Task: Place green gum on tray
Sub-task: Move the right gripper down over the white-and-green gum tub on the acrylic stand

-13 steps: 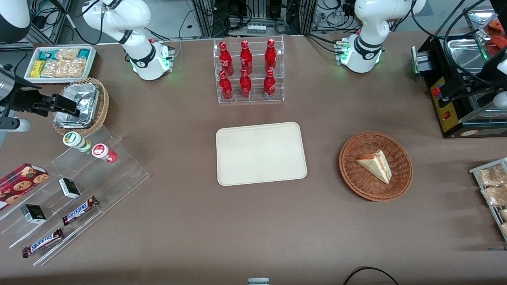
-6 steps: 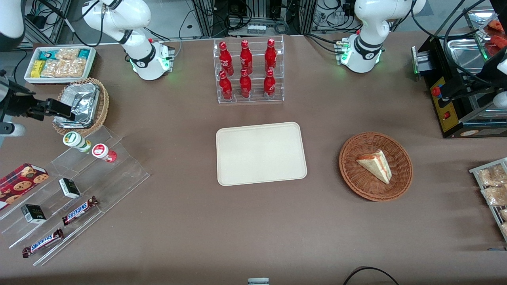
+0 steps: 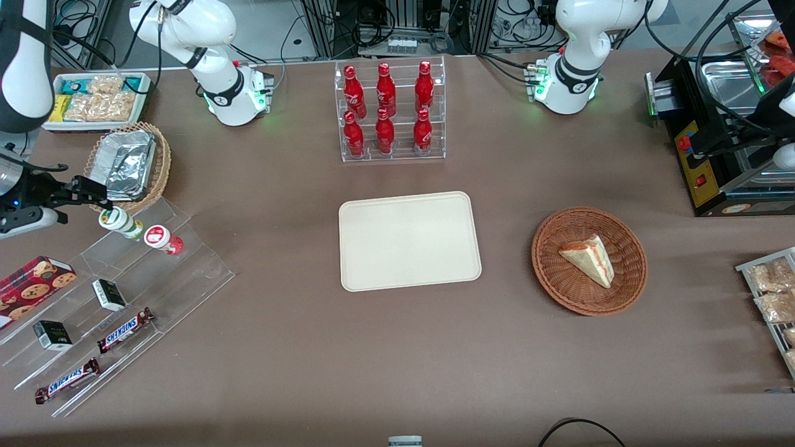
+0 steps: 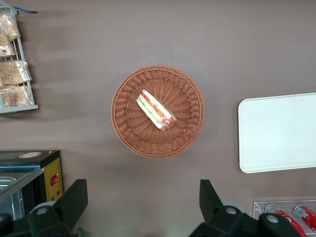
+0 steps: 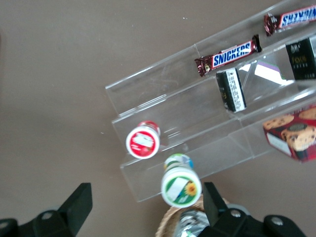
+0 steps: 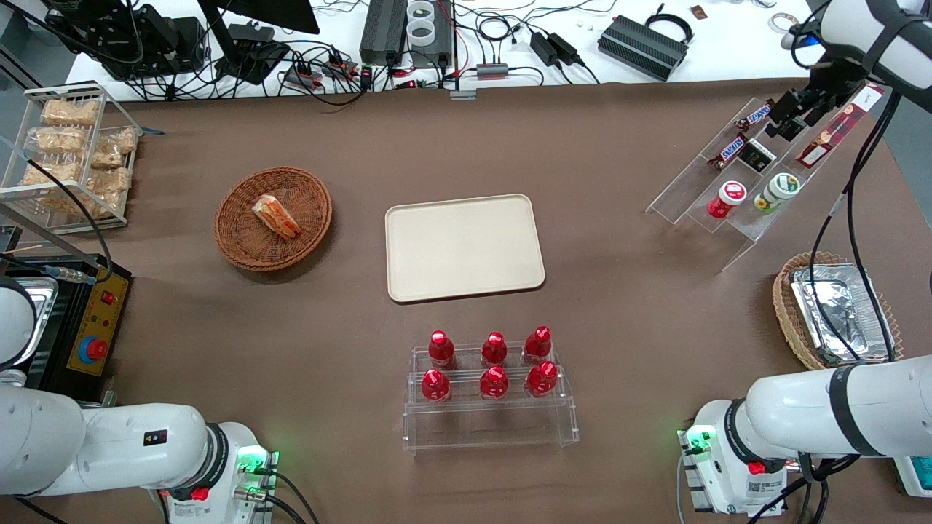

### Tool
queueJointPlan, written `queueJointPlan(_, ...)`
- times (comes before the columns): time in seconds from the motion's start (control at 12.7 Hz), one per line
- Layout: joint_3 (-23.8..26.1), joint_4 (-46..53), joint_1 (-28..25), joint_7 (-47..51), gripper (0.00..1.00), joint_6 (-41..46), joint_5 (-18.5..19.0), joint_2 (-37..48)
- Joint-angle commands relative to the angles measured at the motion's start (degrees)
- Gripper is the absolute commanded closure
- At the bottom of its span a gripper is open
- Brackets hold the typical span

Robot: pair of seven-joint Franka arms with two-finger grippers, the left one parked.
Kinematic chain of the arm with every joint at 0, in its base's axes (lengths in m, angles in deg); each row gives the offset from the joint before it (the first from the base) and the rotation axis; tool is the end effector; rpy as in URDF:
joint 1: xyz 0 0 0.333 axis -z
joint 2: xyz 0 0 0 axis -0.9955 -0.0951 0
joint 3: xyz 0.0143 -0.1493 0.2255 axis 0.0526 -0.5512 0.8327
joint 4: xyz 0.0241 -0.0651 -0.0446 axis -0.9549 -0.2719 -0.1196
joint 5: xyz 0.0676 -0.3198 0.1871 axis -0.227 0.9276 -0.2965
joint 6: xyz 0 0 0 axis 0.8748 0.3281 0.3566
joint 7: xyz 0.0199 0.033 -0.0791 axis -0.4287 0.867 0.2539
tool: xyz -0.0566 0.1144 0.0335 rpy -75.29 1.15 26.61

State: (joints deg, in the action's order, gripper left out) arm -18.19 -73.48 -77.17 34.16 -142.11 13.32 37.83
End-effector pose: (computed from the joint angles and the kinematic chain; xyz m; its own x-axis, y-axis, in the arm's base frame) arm 0.5092 -0.1165 0.4344 0.9426 0.3339 0.0007 0.3337 -0.9420 -0.0360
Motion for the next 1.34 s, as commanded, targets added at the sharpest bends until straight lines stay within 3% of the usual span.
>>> queueJointPlan(0.0,0.18,-9.29,1.68,-9.06,0.0,-8.78,-0.44,4.57)
queueJointPlan(0.24,-1.66,-15.37,1.59,-15.05,0.0,-15.38,-0.44,5.2)
queueJointPlan(1.26,-3.78,-23.47,2.38,-18.84,0.01,-23.83,-0.53,5.11)
